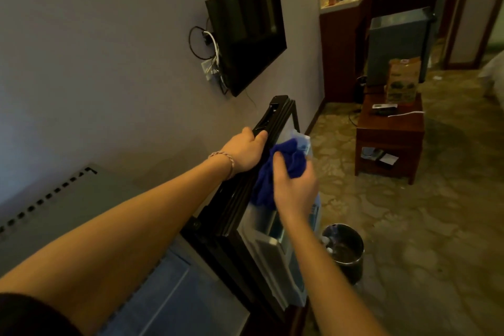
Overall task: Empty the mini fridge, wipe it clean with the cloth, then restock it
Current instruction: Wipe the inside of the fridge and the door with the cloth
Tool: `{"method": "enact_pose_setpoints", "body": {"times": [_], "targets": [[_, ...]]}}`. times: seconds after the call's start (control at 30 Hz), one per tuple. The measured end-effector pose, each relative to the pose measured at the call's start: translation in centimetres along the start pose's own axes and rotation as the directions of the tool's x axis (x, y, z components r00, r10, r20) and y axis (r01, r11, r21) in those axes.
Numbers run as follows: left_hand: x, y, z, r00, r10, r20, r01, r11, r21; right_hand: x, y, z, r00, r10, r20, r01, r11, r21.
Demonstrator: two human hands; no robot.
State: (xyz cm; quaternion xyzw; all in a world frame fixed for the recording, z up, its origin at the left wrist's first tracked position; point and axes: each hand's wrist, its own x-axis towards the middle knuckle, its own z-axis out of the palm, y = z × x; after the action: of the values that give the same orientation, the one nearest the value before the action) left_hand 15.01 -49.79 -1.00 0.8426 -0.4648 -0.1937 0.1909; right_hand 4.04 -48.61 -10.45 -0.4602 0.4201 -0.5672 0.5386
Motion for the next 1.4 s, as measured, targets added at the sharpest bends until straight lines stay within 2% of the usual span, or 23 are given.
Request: {"method": "enact_pose_setpoints", "body": {"times": [0.17,0.3,0.47,0.63,0.77,0.9,1.23,1.4], "targets": [[-0.2,0.5,0.3,1.000,0.024,0.006,-0.024,0.999,0.038,-6.3,0.5,-1.3,0.992,-0.126,-0.023,0.127,0.992,0.009],[-0.7,1.2,1.2,0.996,0.089,0.026,-0.091,0.993,0.075,-6.8,0.9,-1.6,0.986,-0.138,-0.089,0.137,0.990,-0.016],[-1.2,1.6,1.6,0.989,0.139,0.053,-0.142,0.987,0.071,-3.5,0.3,-1.6,0.977,-0.084,-0.195,0.091,0.996,0.026],[-1.2,1.6,1.6,0.987,0.146,0.064,-0.150,0.986,0.066,2.8,-0.9,-1.7,0.968,-0.045,-0.245,0.040,0.999,-0.025],[-1.2,1.7,1.6,0.990,0.133,0.054,-0.137,0.987,0.082,8.8,-2.1,-1.9,0.974,0.047,-0.223,-0.084,0.984,-0.160],[-1.1,1.4,1.2,0.995,0.096,0.029,-0.098,0.992,0.075,10.3,-1.9,-0.9,0.978,0.048,-0.202,-0.102,0.958,-0.267],[-0.5,1.3,1.3,0.995,0.096,0.020,-0.097,0.994,0.042,7.5,-1.6,-1.2,0.995,0.016,-0.102,-0.054,0.923,-0.381],[-0.6,1.2,1.3,0.994,0.111,0.012,-0.112,0.992,0.060,2.4,-1.6,-1.5,0.995,-0.018,-0.094,-0.015,0.939,-0.342]]}}
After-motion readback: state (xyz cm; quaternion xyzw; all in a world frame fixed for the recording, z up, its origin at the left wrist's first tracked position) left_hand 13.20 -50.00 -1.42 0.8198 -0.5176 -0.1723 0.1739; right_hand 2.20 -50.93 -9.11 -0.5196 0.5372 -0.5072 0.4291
